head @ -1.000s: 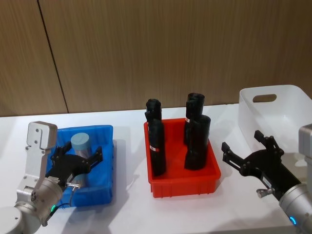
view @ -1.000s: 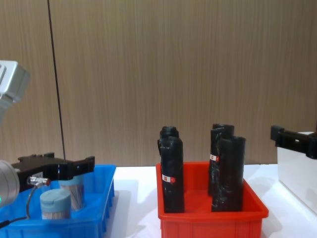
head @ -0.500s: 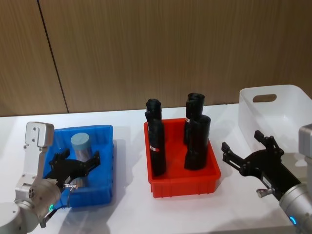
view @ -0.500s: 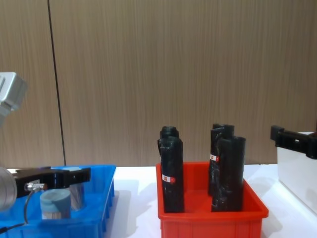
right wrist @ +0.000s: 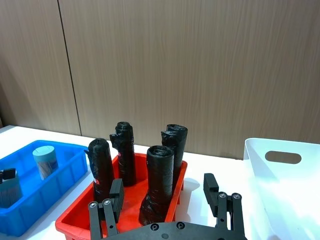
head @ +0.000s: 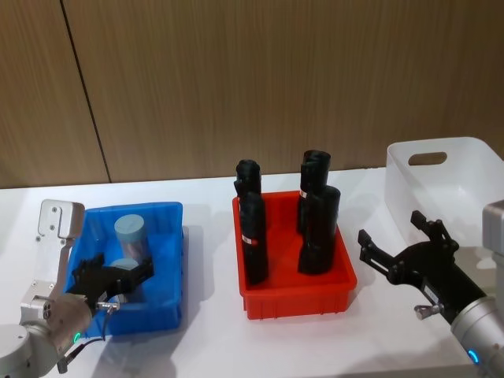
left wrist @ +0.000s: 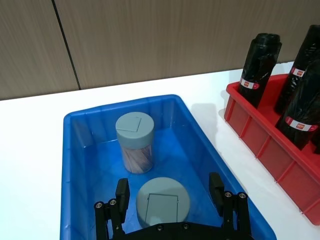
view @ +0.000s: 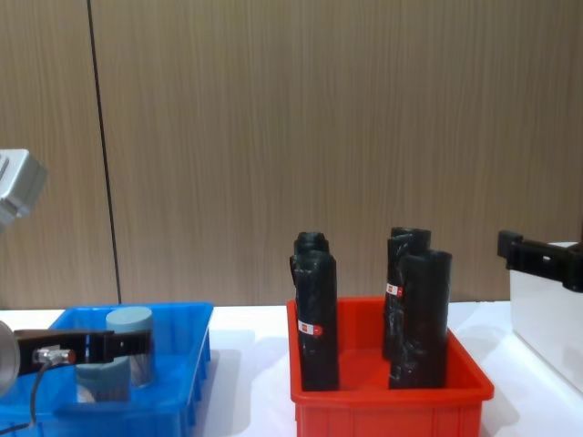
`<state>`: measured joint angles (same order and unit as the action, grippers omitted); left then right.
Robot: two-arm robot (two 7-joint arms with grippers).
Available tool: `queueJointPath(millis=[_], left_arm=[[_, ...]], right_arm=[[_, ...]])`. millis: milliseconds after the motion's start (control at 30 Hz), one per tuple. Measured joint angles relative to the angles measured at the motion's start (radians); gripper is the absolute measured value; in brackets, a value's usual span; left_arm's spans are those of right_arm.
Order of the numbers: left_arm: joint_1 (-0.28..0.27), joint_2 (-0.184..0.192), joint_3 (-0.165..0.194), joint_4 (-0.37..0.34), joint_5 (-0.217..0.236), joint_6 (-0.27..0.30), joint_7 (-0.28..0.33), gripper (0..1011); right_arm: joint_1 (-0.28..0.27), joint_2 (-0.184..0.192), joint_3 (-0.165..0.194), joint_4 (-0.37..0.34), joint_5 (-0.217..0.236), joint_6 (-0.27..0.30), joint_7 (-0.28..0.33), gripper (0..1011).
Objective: Pick the cotton swabs from the blue box and place them into the white box.
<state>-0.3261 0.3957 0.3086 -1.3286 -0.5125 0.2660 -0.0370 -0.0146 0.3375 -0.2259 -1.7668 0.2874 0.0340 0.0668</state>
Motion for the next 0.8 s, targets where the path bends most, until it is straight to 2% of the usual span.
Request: queueJointPath(millis=[400, 567, 700, 800], left_arm=[[0.000, 0.000, -0.003, 0.015, 0.010, 0.028, 0.008, 994], [-0.002, -0.002, -0.003, 0.027, 0.015, 0.030, 0.001, 902], [-0.005, -0.004, -0.004, 0.043, 0.016, 0.031, -0.009, 757], [-0.007, -0.005, -0.004, 0.050, 0.016, 0.031, -0.015, 699]], right_arm=[[0.000, 0.000, 0.000, 0.000, 0.000, 0.000, 0.000, 1002], [0.000, 0.000, 0.000, 0.000, 0.000, 0.000, 0.000, 1002], [0.000, 0.000, 0.000, 0.000, 0.000, 0.000, 0.000, 1002], [0.000, 0.000, 0.000, 0.000, 0.000, 0.000, 0.000, 1002]])
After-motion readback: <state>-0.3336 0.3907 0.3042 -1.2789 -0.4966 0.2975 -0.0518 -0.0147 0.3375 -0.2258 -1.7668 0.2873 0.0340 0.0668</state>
